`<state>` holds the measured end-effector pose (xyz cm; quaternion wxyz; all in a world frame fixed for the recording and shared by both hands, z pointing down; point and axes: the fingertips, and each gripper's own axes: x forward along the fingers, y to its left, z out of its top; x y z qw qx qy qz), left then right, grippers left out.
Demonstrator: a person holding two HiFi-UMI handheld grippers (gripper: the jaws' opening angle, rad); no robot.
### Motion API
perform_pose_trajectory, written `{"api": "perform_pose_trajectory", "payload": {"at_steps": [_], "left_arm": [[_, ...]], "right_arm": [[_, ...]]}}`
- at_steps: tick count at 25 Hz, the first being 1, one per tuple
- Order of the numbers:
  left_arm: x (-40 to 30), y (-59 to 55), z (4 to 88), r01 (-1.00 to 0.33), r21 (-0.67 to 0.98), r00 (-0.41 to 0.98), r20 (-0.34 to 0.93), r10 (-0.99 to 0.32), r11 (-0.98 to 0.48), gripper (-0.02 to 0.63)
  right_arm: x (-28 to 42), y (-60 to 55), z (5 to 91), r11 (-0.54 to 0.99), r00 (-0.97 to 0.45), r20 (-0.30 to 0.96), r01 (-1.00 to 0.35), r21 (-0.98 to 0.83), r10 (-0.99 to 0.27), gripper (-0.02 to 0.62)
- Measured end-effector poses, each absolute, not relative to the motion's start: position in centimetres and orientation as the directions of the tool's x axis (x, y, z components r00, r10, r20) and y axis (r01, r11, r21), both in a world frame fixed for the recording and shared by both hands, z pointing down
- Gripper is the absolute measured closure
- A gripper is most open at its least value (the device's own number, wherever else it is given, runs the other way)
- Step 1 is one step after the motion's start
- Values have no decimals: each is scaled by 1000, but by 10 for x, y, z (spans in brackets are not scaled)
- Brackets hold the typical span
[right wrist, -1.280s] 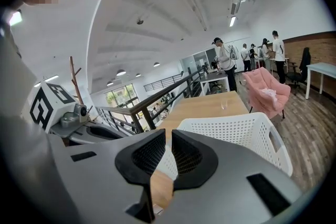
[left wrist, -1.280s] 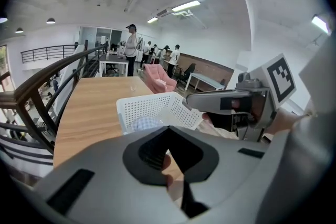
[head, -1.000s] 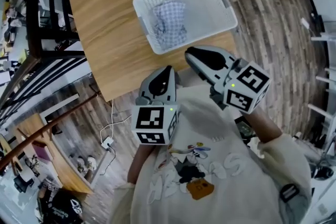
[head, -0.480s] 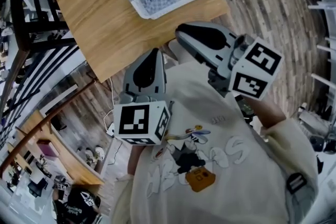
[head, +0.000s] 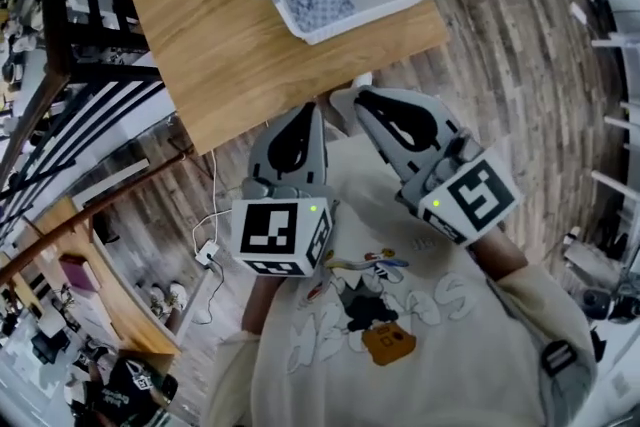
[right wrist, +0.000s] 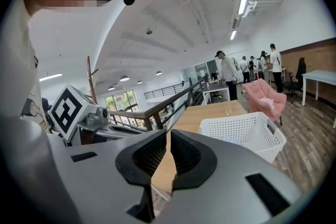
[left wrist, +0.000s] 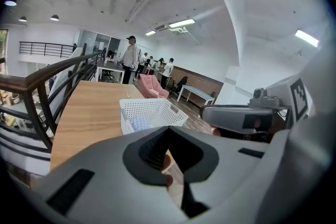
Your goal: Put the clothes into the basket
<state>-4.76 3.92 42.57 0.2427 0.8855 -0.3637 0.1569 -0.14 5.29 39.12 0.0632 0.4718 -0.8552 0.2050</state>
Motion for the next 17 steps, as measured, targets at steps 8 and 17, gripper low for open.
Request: {"api": "perform_pose_trajectory", "payload": {"at_steps": [8,17], "left_arm": [[-64,33,421,-720,370,694,414,-589,-587,606],[-74,32,439,-743,358,669,431,-606,-566,606]], "right_arm": [[-24,44,390,422,-535,288,-826,-373,-794,552],[-24,40,407,411,-530,297,-829,-380,-794,552]]}}
